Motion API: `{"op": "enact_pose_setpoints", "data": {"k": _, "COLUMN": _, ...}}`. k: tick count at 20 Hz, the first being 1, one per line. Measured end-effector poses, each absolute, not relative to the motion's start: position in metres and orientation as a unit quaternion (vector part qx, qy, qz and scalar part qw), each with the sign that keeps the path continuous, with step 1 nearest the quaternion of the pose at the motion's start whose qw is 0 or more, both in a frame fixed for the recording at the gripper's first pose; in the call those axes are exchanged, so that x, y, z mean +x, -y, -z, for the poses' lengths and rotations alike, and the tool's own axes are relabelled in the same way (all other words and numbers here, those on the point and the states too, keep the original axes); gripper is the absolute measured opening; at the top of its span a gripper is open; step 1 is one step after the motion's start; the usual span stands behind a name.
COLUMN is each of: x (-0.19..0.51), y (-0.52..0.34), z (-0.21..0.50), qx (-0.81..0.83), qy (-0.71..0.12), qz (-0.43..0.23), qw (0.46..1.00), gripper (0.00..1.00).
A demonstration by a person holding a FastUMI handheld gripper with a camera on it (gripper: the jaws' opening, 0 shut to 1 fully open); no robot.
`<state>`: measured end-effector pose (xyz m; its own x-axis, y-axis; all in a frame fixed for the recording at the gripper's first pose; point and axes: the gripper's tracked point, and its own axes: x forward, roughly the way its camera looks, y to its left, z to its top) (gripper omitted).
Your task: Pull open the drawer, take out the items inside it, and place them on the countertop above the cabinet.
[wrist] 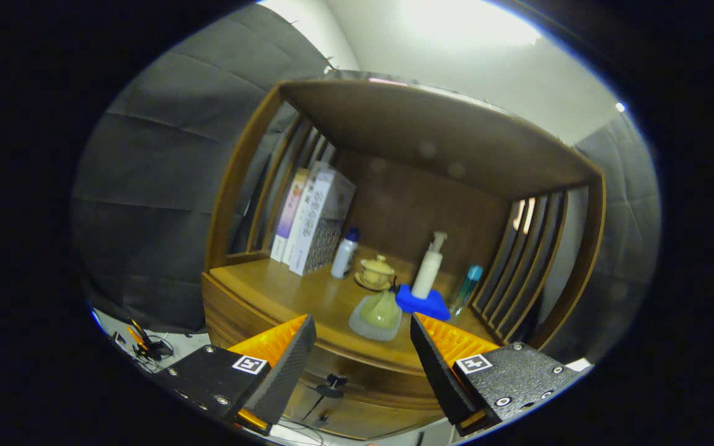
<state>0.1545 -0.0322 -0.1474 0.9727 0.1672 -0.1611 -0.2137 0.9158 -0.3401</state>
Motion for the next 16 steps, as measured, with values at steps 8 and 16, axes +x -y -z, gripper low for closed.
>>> {"op": "enact_pose_setpoints", "data": {"k": 8, "x": 0.120, "y": 0.074, "z": 0.061, "qx": -0.213, "qy": -0.013, "qz": -0.002, "qw": 0.977, "gripper": 0.95}}
{"op": "enact_pose_setpoints", "data": {"k": 16, "x": 0.084, "y": 0.100, "z": 0.030, "qx": -0.124, "qy": 0.003, "qz": 0.027, "qw": 0.992, "gripper": 0.95}}
